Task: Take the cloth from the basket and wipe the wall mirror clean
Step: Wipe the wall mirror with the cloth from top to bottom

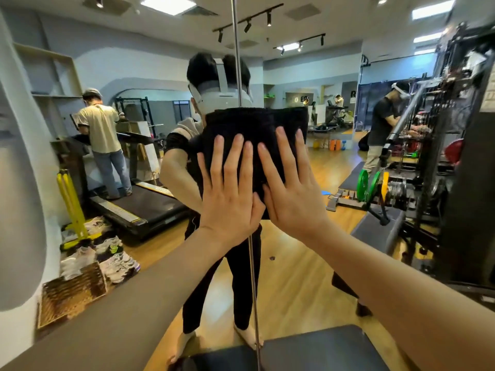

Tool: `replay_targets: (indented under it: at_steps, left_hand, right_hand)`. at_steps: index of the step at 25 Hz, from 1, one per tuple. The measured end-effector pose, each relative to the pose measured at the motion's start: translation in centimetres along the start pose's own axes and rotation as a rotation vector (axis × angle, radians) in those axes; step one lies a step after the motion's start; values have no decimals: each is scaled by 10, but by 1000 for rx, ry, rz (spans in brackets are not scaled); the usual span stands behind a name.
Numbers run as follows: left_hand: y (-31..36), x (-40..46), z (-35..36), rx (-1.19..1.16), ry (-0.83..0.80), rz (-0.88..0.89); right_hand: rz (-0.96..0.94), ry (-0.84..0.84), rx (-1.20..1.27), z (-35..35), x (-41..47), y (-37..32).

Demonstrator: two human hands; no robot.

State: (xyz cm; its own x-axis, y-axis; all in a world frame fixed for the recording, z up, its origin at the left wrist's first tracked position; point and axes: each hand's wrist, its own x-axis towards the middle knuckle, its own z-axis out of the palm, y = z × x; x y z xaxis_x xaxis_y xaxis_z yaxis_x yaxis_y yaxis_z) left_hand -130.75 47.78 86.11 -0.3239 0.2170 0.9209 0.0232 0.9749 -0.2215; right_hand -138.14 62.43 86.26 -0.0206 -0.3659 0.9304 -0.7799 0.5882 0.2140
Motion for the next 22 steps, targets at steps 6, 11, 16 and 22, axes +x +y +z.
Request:
replay_targets:
  at_steps: [6,11,16,22]
  left_hand:
    - [-51,139,-58,36,78,-5]
    - [-96,227,-96,96,112,19]
    - [-93,182,-82,62,168,62]
    - [-68,59,-53,59,55,17]
  right_hand:
    - [10,119,-75,-31,150,12]
    - [55,173,-107,-49,248,15]
    - [78,239,-65,-33,208,0]
    - [75,126,-10,-2,88,-33]
